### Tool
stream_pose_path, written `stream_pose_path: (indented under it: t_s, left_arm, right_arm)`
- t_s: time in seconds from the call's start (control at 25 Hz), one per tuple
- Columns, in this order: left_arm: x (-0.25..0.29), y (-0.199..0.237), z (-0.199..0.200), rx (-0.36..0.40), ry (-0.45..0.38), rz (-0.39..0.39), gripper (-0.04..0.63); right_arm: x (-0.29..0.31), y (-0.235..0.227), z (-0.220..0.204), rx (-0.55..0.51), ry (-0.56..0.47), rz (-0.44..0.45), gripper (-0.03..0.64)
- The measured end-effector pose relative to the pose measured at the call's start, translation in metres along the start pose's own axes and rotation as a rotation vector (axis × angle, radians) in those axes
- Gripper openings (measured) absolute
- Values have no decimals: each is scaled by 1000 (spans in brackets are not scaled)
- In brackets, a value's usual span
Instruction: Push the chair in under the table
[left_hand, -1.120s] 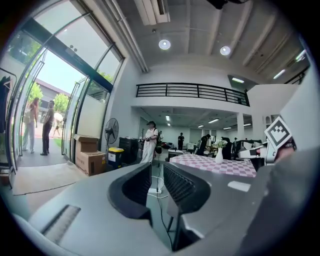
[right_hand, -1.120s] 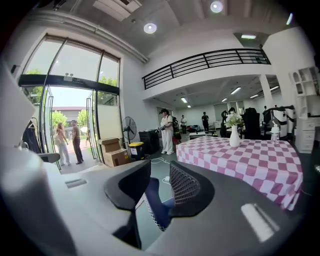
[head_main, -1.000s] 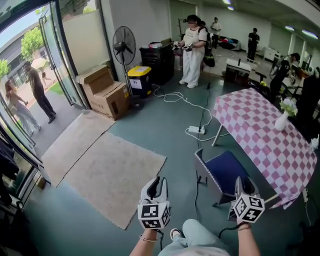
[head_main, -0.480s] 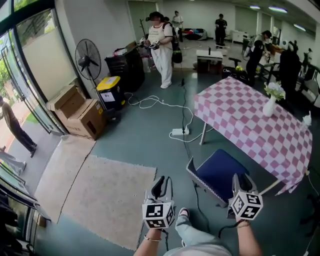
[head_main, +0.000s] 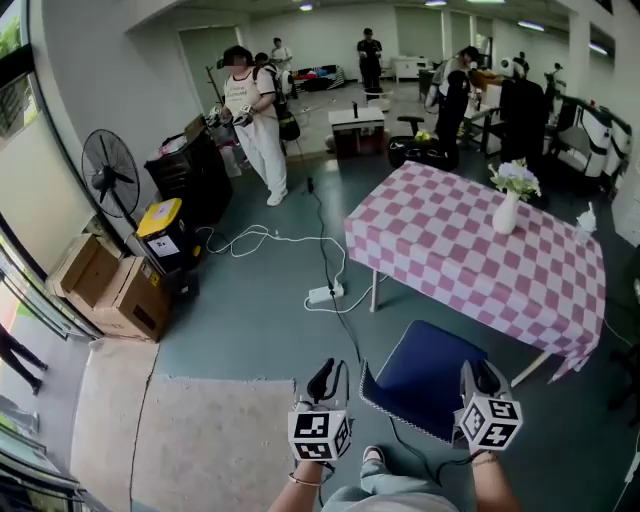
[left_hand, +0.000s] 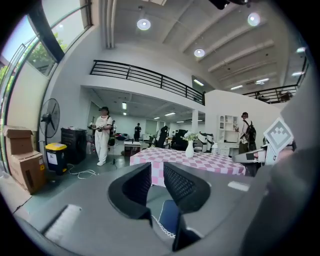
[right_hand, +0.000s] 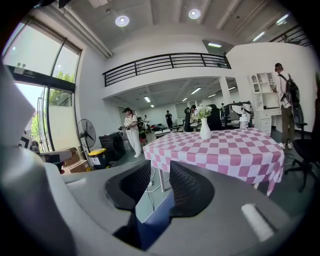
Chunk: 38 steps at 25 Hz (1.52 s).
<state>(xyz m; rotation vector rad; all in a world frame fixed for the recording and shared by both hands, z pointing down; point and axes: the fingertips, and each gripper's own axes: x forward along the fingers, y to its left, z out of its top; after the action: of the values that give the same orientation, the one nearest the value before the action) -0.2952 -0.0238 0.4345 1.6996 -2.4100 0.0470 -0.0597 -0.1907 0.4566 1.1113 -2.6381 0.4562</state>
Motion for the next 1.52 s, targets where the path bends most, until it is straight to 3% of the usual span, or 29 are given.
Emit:
stream_pose_path:
  t_s: [0.4, 0.8, 1.2, 1.52]
  left_arm:
    - [81, -33, 11, 76, 58, -232, 76]
    - [98, -59, -3, 137, 136, -485, 77]
    - [70, -91, -46, 260, 284, -753, 92]
    - [30, -115, -95, 496, 431, -1012, 104]
  right_arm:
    - [15, -24, 8, 88, -30, -126, 104]
    - [-14, -16, -13, 116, -22, -254, 104]
    - [-46, 16, -40, 49, 81, -113, 104]
    - [-74, 37, -79, -131, 240, 2, 104]
